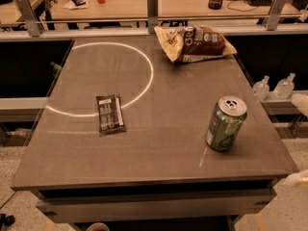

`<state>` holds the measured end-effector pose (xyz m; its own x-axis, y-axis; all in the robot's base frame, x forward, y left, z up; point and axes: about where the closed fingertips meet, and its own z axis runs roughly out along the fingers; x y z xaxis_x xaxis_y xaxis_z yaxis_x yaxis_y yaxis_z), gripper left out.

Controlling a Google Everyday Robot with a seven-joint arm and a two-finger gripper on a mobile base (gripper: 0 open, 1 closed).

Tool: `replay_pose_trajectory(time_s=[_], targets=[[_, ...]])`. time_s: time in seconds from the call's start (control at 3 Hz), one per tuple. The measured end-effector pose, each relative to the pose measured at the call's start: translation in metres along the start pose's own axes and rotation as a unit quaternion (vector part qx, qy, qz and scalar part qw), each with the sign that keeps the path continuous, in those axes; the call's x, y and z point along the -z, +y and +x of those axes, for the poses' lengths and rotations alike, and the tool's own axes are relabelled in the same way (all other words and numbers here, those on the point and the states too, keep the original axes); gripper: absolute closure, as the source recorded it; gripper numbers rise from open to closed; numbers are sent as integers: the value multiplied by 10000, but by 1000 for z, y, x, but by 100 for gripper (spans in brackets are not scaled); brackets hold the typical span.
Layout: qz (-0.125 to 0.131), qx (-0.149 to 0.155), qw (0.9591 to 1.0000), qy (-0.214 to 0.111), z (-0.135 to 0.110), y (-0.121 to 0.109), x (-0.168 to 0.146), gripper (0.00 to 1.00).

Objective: Move green can near rxbar chocolate

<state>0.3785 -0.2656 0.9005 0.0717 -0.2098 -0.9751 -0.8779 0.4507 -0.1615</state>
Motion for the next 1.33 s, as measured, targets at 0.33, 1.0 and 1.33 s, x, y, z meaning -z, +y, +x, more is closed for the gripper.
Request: replay_pose_trajectory(time_s=[0.33,1.0,1.33], targets=[[-25,-64,9997,-248,0,4,-27,0],[-416,-273,9980,-396,-3,17,-87,0],[-613,-318,9968,-399,-9,22,-112,0]])
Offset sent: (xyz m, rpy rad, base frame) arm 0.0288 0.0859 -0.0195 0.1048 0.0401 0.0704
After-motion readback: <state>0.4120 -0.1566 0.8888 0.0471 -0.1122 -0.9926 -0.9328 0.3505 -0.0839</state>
